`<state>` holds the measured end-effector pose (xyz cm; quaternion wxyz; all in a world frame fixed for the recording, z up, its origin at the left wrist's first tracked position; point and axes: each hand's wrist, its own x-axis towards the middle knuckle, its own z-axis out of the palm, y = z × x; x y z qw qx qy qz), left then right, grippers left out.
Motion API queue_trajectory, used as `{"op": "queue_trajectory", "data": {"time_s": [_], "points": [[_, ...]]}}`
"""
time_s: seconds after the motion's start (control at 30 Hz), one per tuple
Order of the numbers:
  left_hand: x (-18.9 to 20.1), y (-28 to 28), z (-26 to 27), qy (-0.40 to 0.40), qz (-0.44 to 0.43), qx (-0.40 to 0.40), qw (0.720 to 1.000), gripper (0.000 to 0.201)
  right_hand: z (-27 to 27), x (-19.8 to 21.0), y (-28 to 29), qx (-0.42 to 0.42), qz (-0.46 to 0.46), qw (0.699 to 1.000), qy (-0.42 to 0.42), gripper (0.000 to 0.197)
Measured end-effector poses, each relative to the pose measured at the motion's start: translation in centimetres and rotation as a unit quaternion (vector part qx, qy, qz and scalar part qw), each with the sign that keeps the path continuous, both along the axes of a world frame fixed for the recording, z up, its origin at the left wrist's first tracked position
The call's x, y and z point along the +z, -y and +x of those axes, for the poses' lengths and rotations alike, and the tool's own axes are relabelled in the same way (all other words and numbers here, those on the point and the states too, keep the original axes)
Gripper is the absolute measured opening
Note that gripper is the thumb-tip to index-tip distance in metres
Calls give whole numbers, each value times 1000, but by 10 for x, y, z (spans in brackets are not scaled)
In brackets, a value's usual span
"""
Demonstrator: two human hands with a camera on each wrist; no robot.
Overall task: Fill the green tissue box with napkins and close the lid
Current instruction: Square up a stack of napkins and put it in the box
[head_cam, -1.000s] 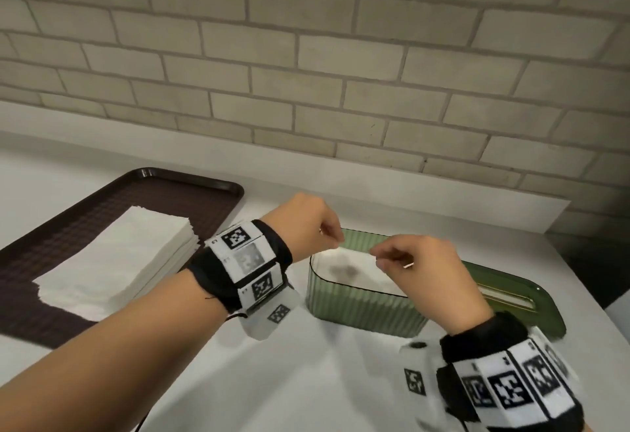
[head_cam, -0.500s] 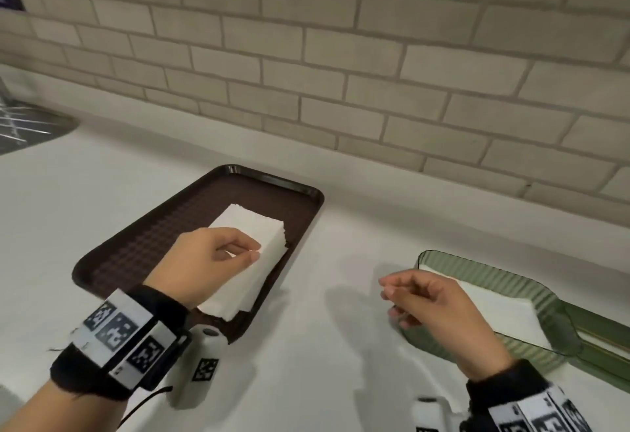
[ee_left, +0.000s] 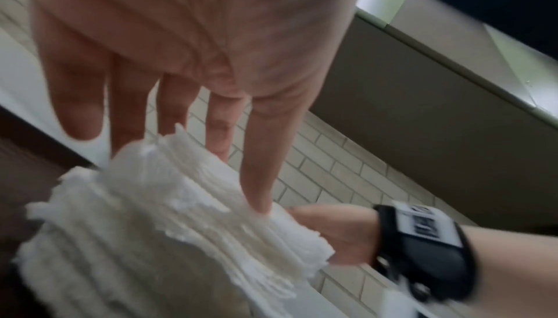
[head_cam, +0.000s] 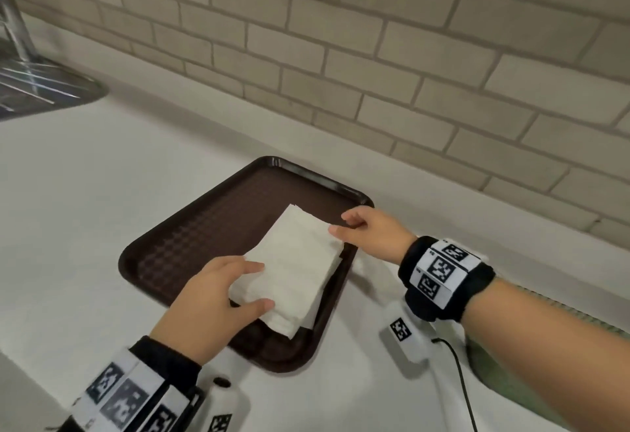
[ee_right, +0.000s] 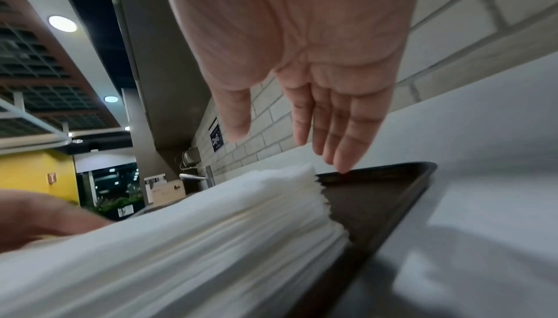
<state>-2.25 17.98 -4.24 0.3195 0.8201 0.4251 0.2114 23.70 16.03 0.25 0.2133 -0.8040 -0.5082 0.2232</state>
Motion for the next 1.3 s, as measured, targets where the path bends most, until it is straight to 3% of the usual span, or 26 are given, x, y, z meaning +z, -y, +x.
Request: {"op": "queue_trajectory", "data": {"time_s": [0.17,0.23,0.3,0.37,0.5,0.7,0.87,1.13,1.23,1.3], "points": [[-5,-2,2,-14,-29,-13,999,59,-12,12,-53,80,-144,986,36,88],[-7,-3,2,-22,-26,-13,999,60,-20,14,-64,121,-193,971,69,78],[-7,-2,4,-34,-21,-12,999,60,-28,13,-71,142,-209,963,96,55],[-6,-2,4,-40,-20,-10,999,58,-34,10,-74,135,-202,961,130,51],[-5,-4,7,-43,-16,-11,999,53,-42,5,-78,99,-170,964,178,69],[-5,-6,8,-52,-21,-7,998,53,-55,10,-80,101,-174,949,244,51],[-4,-6,8,-54,-21,-10,998,52,-67,9,-78,108,-144,935,306,56],[-2,-5,8,-61,-18,-9,998,51,-67,6,-79,113,-169,924,322,56],[-1,-4,9,-64,-23,-8,998,51,-66,7,-81,127,-174,924,316,68],[-2,-5,9,-62,-27,-5,998,52,-66,8,-82,135,-182,924,307,61]]}}
